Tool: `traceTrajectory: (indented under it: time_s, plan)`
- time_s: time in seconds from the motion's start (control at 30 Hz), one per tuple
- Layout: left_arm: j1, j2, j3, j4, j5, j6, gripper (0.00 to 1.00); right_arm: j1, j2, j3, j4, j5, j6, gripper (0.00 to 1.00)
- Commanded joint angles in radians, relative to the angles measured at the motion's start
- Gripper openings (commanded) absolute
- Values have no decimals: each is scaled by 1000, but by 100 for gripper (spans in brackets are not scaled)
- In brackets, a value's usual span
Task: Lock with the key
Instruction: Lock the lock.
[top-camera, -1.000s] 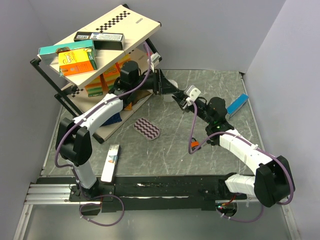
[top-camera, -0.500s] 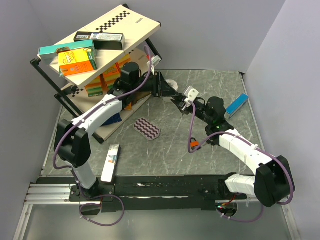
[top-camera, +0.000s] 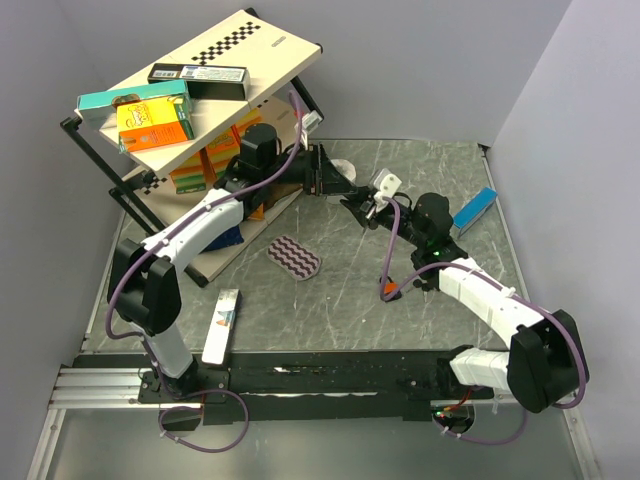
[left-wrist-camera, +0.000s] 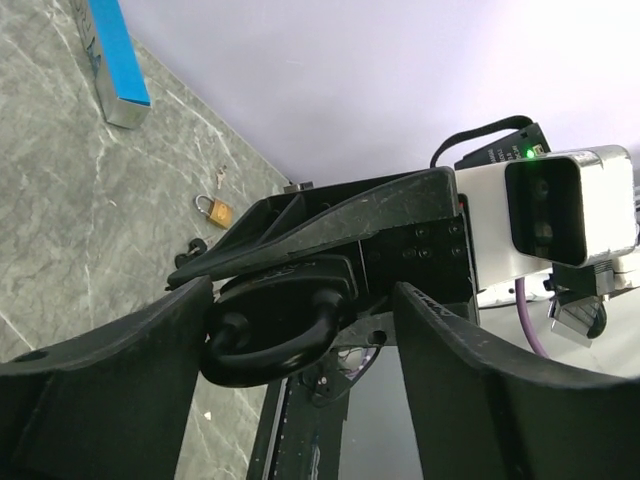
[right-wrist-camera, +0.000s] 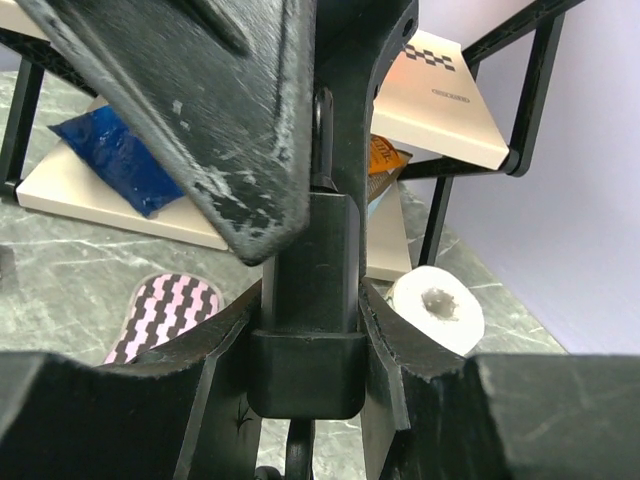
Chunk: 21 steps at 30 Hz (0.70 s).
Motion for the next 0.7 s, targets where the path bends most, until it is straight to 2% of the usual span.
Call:
traceTrajectory:
  time_s: [0.0, 0.2, 0.43, 0.5, 0.6, 0.67]
  plan:
    - [-27, -19, 12, -19, 90, -7, 79, -3, 7, 26, 153, 10, 13, 0]
    - [-35, 4, 35, -48, 96, -1, 79, 1, 22, 32, 184, -4, -8, 0]
    - [-56, 41, 99, -151, 107, 47, 65, 40, 40, 39, 191, 77, -138, 0]
    - [-58, 42, 104, -151, 119, 54, 66, 47, 43, 44, 195, 111, -160, 0]
    - [-56, 45, 112, -220, 128, 85, 76, 48, 50, 44, 201, 125, -174, 0]
    - [-53, 35, 104, -245, 125, 93, 77, 44, 42, 32, 213, 109, -182, 0]
